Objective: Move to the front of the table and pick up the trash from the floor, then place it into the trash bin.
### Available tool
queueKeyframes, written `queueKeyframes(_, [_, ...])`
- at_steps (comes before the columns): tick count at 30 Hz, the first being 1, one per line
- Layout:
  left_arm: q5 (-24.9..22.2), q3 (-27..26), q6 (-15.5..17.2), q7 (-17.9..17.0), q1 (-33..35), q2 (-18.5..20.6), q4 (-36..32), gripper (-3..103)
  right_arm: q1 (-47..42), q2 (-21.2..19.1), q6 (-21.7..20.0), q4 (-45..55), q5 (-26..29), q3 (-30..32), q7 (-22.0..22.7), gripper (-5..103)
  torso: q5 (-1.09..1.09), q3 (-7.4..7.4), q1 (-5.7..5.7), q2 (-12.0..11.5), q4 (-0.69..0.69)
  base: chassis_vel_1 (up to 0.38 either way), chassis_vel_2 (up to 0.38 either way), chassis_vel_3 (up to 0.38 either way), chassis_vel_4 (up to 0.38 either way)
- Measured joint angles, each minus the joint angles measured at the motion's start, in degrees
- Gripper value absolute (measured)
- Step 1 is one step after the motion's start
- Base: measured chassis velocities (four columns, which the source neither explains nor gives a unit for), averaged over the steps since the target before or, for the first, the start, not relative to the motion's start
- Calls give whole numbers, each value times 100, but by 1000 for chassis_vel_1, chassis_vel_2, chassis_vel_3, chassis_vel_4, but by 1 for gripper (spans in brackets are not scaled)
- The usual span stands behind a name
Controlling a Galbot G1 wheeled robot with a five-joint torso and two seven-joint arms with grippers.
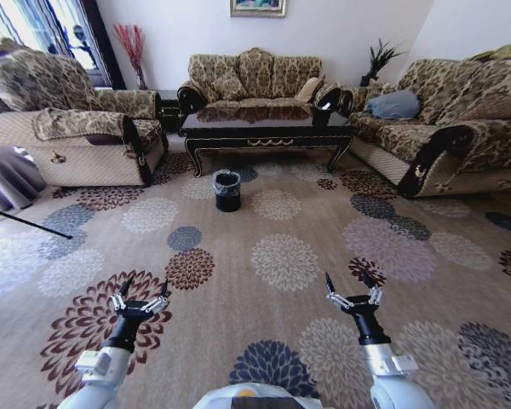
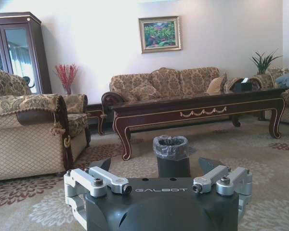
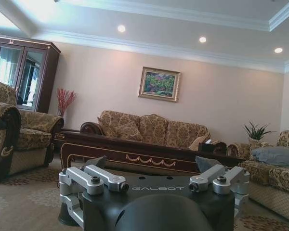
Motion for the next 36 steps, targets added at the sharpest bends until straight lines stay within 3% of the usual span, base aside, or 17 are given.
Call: queueKeyframes(36, [0,0,0,0,0,0,0,100,0,0,0,0,0,0,0,100,0,560,233,789,0,0,0,0,0])
